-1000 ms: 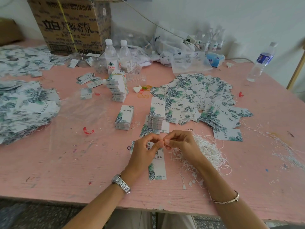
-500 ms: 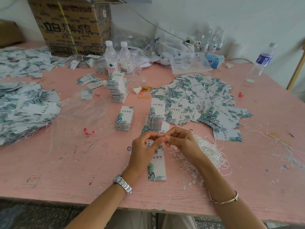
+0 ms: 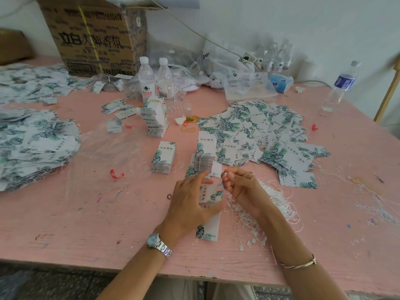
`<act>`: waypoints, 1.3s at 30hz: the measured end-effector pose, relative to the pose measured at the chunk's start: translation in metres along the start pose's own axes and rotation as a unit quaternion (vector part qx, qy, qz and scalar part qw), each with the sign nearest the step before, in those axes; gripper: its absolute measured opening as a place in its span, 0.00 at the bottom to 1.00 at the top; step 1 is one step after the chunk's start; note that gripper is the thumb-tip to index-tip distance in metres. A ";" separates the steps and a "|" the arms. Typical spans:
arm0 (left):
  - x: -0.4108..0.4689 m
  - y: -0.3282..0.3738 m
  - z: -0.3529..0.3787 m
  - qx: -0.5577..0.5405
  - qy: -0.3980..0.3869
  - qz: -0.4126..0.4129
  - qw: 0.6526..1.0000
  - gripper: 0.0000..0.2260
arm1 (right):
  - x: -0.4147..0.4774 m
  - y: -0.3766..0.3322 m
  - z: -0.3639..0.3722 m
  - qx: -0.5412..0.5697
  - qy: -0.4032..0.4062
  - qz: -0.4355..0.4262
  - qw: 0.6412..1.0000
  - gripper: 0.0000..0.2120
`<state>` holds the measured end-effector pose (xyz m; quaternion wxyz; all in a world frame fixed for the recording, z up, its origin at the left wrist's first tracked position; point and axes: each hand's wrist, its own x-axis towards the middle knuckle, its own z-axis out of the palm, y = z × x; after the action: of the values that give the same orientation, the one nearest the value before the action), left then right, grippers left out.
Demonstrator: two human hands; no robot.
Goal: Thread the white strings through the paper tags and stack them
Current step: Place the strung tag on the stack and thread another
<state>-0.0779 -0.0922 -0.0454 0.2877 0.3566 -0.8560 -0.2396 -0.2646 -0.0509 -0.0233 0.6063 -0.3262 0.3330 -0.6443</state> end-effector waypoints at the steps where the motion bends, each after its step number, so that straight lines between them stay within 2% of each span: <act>1: 0.000 0.000 0.000 0.008 -0.015 0.001 1.000 0.44 | 0.000 -0.001 0.000 0.011 -0.001 -0.002 1.000 0.07; 3: 0.000 0.000 0.000 0.007 -0.023 -0.005 1.000 0.47 | 0.000 -0.002 -0.002 0.028 -0.008 -0.006 1.000 0.06; 6: -0.001 -0.001 0.000 -0.022 -0.011 -0.010 1.000 0.46 | 0.001 -0.003 -0.003 0.043 -0.007 -0.009 0.999 0.06; 12: -0.001 -0.005 0.002 -0.068 -0.031 -0.057 0.996 0.38 | 0.002 -0.004 -0.004 0.071 0.029 -0.021 0.997 0.06; 14: 0.000 -0.006 0.001 -0.156 -0.045 -0.071 0.984 0.38 | 0.003 -0.005 -0.004 0.082 0.034 -0.025 0.996 0.09; 17: -0.001 -0.002 0.001 -0.299 -0.074 -0.089 0.947 0.37 | 0.004 -0.006 -0.003 0.082 0.049 -0.033 0.995 0.12; 19: -0.001 0.001 0.001 -0.353 -0.083 -0.107 0.926 0.32 | 0.004 -0.006 -0.003 0.078 0.063 -0.040 0.994 0.12; 22: 0.001 0.003 -0.003 -0.396 -0.074 -0.122 0.907 0.16 | 0.006 -0.005 -0.005 0.078 0.088 -0.048 0.992 0.09; 26: 0.003 0.003 -0.006 -0.438 -0.041 -0.132 0.888 0.13 | 0.006 -0.001 -0.010 0.005 0.131 -0.070 0.989 0.05; 29: 0.005 0.001 -0.007 -0.487 0.003 -0.155 0.860 0.11 | 0.003 0.004 -0.008 -0.122 0.136 -0.099 0.978 0.03; 31: 0.006 0.000 -0.005 -0.504 0.041 -0.161 0.847 0.11 | 0.001 0.007 -0.004 -0.213 0.143 -0.111 0.960 0.08; 33: 0.007 -0.001 -0.004 -0.506 0.080 -0.160 0.844 0.11 | -0.003 0.011 0.002 -0.258 0.108 -0.112 0.954 0.15; 36: 0.008 -0.003 -0.002 -0.512 0.127 -0.154 0.836 0.10 | -0.008 0.015 0.013 -0.289 0.032 -0.084 0.953 0.17; 39: 0.008 -0.005 -0.002 -0.514 0.158 -0.158 0.828 0.09 | -0.010 0.018 0.019 -0.289 -0.003 -0.077 0.954 0.20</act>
<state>-0.0785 -0.1015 -0.0445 0.5190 0.3206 -0.4843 -0.6271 -0.2382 -0.0422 -0.0278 0.4353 -0.5138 0.4770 -0.5647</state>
